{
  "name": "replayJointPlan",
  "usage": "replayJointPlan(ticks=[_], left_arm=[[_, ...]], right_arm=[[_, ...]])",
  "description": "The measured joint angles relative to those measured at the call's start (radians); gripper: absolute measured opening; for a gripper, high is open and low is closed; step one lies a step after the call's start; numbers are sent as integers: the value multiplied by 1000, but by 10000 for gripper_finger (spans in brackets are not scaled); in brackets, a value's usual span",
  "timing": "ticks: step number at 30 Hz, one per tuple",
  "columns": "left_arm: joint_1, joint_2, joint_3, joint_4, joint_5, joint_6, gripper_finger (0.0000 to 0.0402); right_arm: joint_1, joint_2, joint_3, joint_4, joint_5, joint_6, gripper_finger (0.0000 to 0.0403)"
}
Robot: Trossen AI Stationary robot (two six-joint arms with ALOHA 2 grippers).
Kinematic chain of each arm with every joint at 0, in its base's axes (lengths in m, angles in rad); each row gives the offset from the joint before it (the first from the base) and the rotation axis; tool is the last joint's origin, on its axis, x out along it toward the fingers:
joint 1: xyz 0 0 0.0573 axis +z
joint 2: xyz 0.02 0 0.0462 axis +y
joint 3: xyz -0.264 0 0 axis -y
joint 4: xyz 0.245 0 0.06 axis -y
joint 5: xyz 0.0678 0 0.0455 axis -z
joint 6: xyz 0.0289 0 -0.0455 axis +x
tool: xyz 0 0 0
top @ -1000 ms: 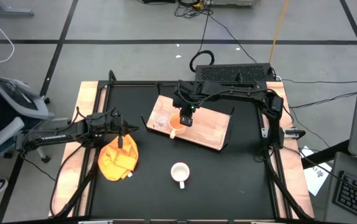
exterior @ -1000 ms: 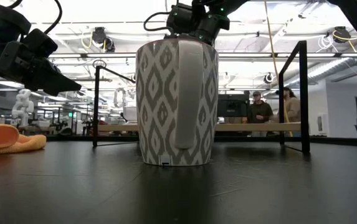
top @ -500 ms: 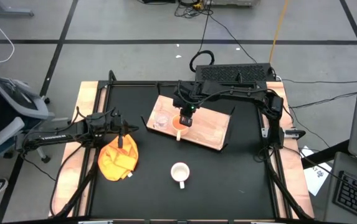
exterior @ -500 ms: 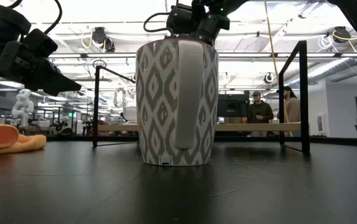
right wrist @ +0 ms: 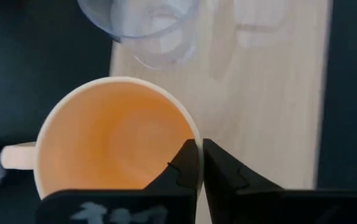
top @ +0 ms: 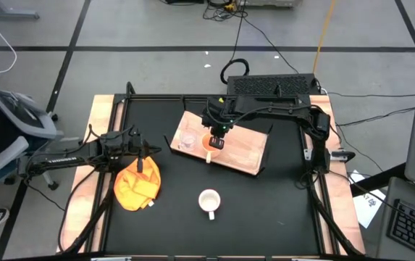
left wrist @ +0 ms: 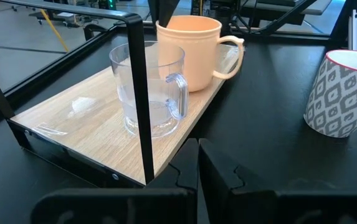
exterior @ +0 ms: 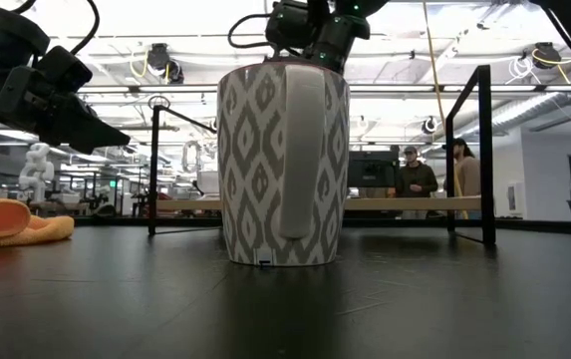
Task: Stack small to large cups/mugs on shelf
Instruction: Put the light orange mug on the shelf
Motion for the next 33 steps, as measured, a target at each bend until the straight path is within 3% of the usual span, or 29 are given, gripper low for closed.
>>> replayJointPlan(ticks=[8, 33], left_arm=[[0, 0, 0, 0, 0, 0, 17], [0, 0, 0, 0, 0, -12, 17]], right_arm=[[30, -26, -1, -43, 90, 32, 1], [33, -27, -2, -11, 93, 48, 0]])
